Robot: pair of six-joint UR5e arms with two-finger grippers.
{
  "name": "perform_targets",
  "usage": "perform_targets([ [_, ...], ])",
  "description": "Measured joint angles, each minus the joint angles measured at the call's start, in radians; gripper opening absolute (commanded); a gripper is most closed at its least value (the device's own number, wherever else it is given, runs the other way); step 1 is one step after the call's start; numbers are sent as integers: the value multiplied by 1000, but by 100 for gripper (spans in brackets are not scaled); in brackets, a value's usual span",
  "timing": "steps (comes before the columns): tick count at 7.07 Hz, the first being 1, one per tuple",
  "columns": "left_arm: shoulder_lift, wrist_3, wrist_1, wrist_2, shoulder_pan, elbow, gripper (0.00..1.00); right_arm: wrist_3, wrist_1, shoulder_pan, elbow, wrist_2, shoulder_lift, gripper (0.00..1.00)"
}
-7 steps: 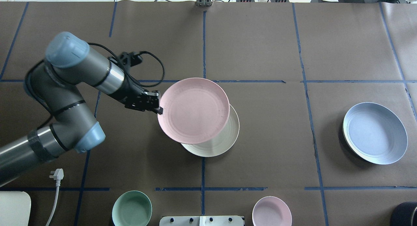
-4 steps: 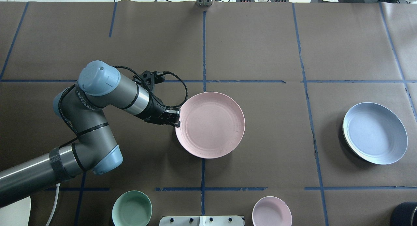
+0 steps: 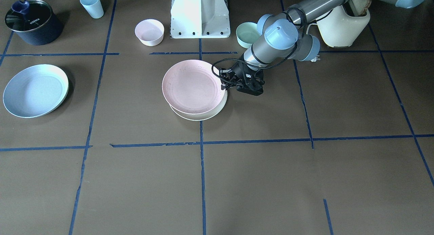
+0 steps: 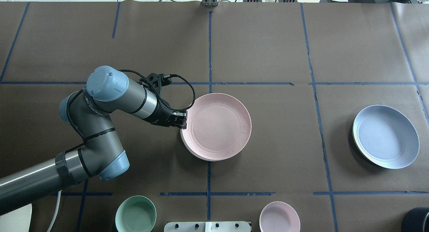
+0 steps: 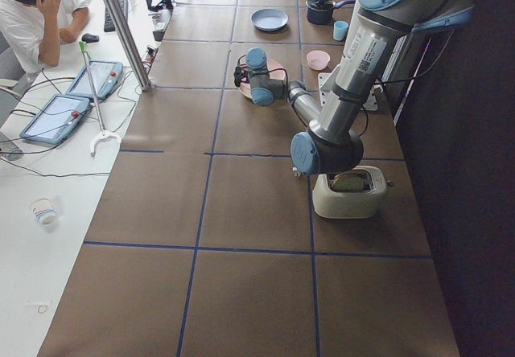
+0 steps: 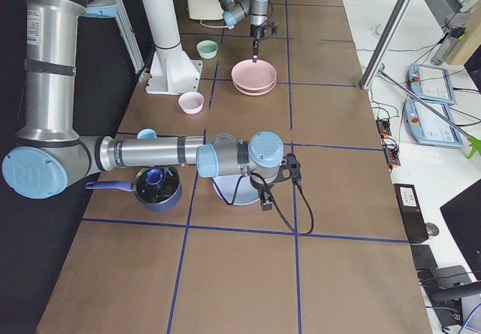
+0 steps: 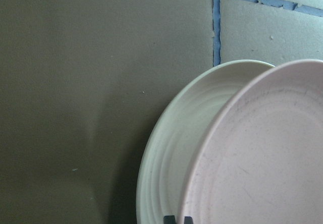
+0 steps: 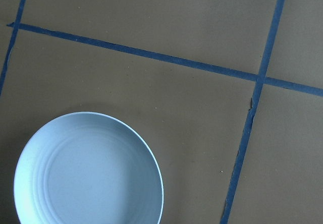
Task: Stack three plates with pink and blue
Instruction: 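Lower the pink plate onto the cream plate and open the left gripper, then withdraw the left gripper from the stack while the right gripper reaches the blue plate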
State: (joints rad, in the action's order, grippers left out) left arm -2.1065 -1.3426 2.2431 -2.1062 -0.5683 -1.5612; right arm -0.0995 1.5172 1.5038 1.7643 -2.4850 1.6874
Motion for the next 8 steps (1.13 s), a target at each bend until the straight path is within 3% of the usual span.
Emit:
perform_targets([
  [3, 52, -6, -2, 20, -20, -76, 100, 83, -18, -85, -3, 6, 11, 100],
  [4, 98, -7, -8, 12, -45, -131, 100, 180, -87, -135, -17, 15, 18, 100],
  [5, 136, -8, -17, -4, -71, -174, 100, 295, -213, -189, -52, 40, 29, 99],
  [7, 172, -10, -29, -29, -108, -216, 100, 592, -672, -317, -211, 139, 64, 98],
  [8, 177, -11, -42, -31, -113, -229, 100, 707, -847, -359, -287, 159, 71, 88],
])
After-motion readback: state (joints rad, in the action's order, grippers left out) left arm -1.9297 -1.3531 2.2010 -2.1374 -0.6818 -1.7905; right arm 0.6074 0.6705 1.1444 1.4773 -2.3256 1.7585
